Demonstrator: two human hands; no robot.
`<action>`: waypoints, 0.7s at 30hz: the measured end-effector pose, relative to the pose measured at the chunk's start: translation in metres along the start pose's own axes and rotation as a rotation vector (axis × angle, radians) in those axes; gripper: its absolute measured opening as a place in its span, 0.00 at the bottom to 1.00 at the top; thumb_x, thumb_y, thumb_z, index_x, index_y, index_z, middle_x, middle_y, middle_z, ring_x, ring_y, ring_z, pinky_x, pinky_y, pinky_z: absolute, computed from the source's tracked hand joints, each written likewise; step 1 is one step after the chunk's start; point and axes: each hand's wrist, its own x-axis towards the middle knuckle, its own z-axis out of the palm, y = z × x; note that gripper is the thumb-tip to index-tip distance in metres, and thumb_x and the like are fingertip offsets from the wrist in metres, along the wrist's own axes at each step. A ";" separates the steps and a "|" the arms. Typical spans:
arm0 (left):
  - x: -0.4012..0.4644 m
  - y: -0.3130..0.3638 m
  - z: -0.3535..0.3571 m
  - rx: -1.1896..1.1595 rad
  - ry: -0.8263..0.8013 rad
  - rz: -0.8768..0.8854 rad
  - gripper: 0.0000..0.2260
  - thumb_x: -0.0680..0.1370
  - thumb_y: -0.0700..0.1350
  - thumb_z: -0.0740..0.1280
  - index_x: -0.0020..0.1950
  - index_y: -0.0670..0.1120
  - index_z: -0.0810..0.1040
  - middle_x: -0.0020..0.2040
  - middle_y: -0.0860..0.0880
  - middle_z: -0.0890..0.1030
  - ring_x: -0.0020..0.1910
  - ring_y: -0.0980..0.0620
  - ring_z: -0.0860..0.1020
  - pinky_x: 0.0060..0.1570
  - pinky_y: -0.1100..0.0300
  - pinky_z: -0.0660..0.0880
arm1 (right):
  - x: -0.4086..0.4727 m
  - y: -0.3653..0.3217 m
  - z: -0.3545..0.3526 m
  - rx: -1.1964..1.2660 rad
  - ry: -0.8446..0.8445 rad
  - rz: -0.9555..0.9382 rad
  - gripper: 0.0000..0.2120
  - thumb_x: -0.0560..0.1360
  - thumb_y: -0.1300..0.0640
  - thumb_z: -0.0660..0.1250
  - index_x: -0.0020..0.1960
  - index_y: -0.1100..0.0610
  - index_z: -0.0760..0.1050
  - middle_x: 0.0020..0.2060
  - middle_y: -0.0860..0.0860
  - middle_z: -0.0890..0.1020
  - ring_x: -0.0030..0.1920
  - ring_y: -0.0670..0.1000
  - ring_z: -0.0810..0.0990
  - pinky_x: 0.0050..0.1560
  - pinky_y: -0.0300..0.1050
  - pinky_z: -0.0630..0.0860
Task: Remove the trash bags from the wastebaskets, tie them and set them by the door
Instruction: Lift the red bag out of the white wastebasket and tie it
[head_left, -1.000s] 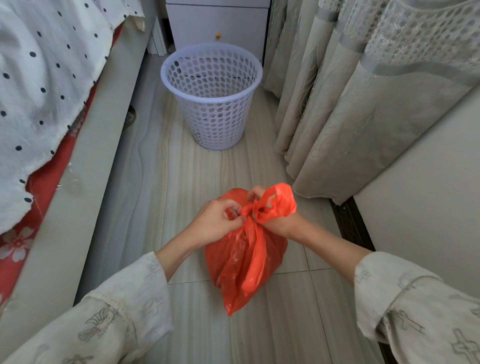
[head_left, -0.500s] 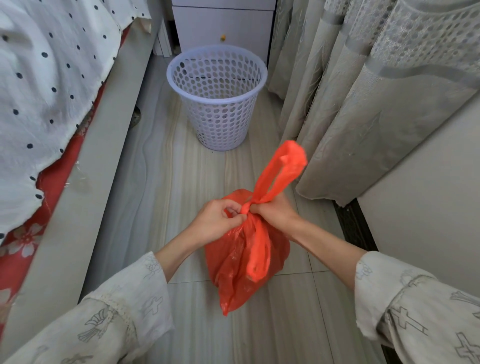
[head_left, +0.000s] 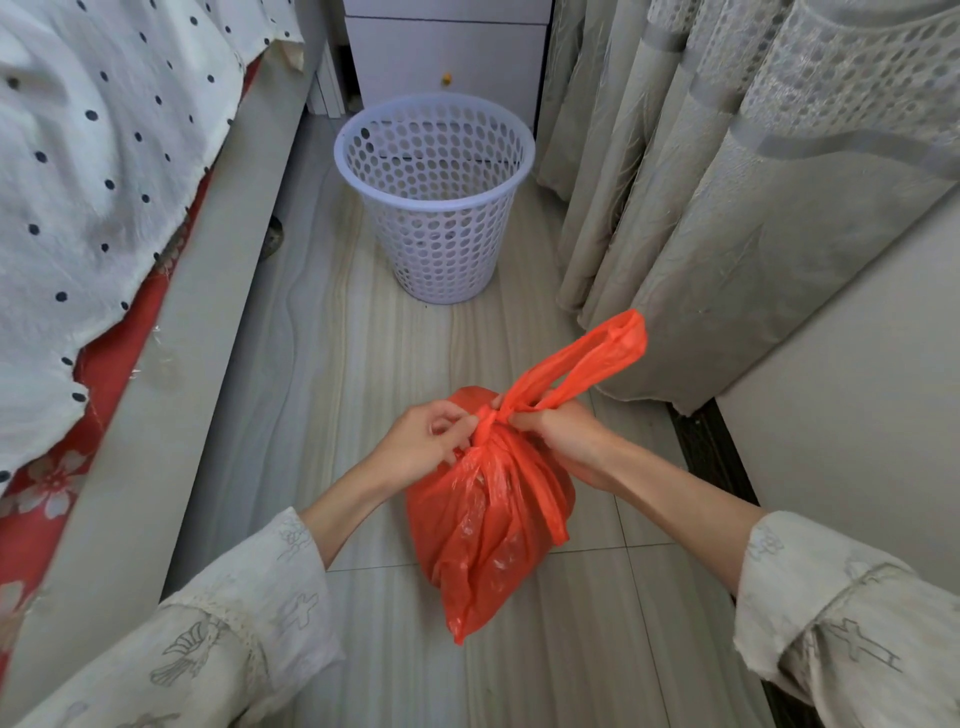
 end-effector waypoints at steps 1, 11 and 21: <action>0.000 -0.001 -0.001 0.007 -0.011 0.002 0.03 0.77 0.43 0.63 0.49 0.46 0.75 0.31 0.50 0.75 0.22 0.64 0.72 0.26 0.74 0.67 | -0.001 -0.001 0.000 -0.018 -0.009 -0.014 0.14 0.72 0.72 0.61 0.39 0.55 0.77 0.37 0.51 0.79 0.39 0.46 0.78 0.43 0.34 0.75; 0.006 -0.005 -0.004 0.030 -0.102 0.091 0.18 0.75 0.33 0.63 0.63 0.47 0.71 0.35 0.51 0.67 0.31 0.61 0.67 0.33 0.73 0.66 | -0.004 0.001 0.005 -0.023 -0.086 -0.019 0.15 0.71 0.75 0.61 0.38 0.56 0.74 0.35 0.52 0.77 0.38 0.47 0.76 0.45 0.38 0.75; 0.003 -0.009 -0.002 0.669 -0.066 0.375 0.06 0.75 0.50 0.56 0.41 0.50 0.67 0.35 0.56 0.66 0.36 0.55 0.67 0.42 0.61 0.66 | 0.004 -0.001 -0.002 -0.052 0.186 0.104 0.13 0.79 0.56 0.58 0.37 0.54 0.74 0.34 0.49 0.77 0.33 0.45 0.75 0.29 0.32 0.71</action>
